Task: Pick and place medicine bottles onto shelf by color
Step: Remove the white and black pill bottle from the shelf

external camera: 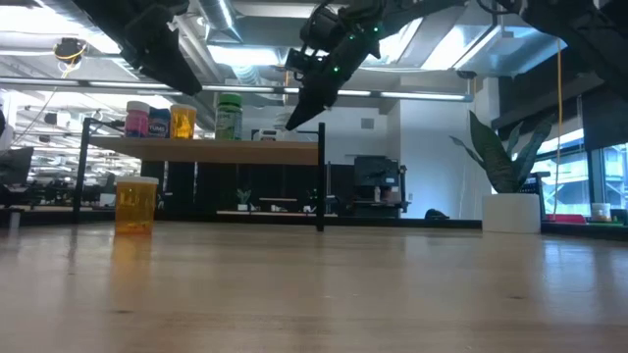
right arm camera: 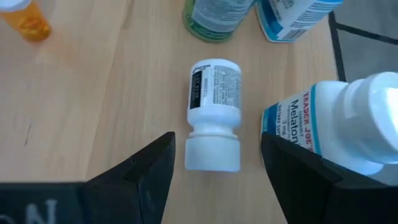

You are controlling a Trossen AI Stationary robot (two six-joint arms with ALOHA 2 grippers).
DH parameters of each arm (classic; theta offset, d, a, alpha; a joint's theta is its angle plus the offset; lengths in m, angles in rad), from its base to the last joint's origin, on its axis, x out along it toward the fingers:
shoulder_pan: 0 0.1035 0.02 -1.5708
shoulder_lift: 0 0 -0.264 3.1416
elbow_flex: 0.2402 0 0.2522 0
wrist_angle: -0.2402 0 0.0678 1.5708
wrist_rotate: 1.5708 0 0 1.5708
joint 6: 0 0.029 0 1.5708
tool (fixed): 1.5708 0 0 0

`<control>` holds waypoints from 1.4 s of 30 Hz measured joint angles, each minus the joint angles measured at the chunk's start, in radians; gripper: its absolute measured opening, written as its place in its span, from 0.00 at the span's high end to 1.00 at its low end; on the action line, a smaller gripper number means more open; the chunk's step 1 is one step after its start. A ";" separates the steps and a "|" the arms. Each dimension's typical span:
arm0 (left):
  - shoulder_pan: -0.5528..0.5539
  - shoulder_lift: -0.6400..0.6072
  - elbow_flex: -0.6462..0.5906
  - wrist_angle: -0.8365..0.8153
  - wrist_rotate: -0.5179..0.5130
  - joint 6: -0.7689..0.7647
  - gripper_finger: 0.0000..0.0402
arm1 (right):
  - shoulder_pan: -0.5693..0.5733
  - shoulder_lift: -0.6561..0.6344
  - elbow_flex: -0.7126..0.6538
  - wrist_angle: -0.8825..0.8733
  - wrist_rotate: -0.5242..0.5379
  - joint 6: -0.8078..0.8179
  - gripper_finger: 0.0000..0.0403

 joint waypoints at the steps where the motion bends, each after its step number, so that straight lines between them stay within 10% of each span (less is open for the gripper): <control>1: 0.000 0.000 0.000 0.000 0.000 0.000 0.36 | -0.001 0.001 0.000 0.002 0.000 0.015 0.41; 42: 0.000 0.000 0.000 -0.003 0.000 0.000 0.36 | 0.001 0.043 0.002 -0.027 0.104 0.096 0.58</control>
